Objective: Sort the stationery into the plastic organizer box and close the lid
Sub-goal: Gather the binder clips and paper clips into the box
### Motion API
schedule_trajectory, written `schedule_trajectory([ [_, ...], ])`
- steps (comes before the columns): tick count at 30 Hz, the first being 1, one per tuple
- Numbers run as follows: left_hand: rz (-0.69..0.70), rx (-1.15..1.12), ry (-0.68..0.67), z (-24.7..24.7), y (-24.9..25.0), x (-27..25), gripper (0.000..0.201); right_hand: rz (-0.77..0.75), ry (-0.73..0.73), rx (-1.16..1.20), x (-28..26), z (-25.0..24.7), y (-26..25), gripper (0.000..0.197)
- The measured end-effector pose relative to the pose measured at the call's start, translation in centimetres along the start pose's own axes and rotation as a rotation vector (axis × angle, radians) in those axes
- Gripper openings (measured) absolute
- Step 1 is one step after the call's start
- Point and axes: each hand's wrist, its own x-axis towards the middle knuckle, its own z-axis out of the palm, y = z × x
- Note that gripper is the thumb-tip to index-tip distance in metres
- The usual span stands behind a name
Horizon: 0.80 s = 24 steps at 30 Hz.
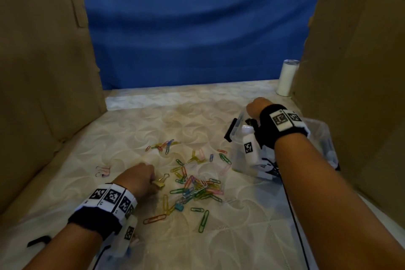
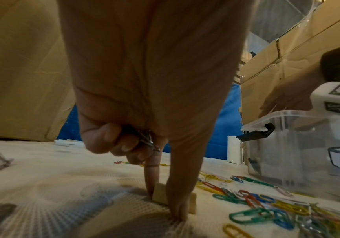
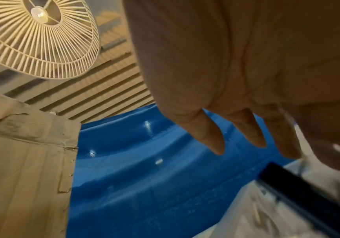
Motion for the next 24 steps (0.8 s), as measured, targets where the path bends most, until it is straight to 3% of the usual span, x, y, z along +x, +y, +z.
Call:
schedule_trajectory([
  [6,0.036,0.018,-0.008,0.2,0.0,0.6,0.029,-0.119,0.063,0.051,-3.5,0.8,3.4,0.039],
  [9,0.063,0.024,-0.010,0.0,-0.2,0.3,0.017,-0.298,0.206,-0.128,-6.5,2.3,6.8,0.042],
  [11,0.060,0.020,-0.014,-0.1,-0.4,0.0,0.015,-0.368,0.220,-0.232,-7.9,3.2,8.9,0.049],
  [14,0.072,0.012,0.012,-1.1,-0.3,-0.9,0.014,-0.363,0.205,-0.358,-8.6,3.3,11.6,0.068],
  [17,0.162,-0.040,0.071,-3.5,1.2,-1.8,0.015,-0.308,0.282,-0.449,-8.8,3.2,13.2,0.068],
  [24,0.434,-0.087,0.334,-9.1,13.2,-0.9,0.020,-0.220,0.385,-0.490,-7.6,4.1,13.4,0.062],
])
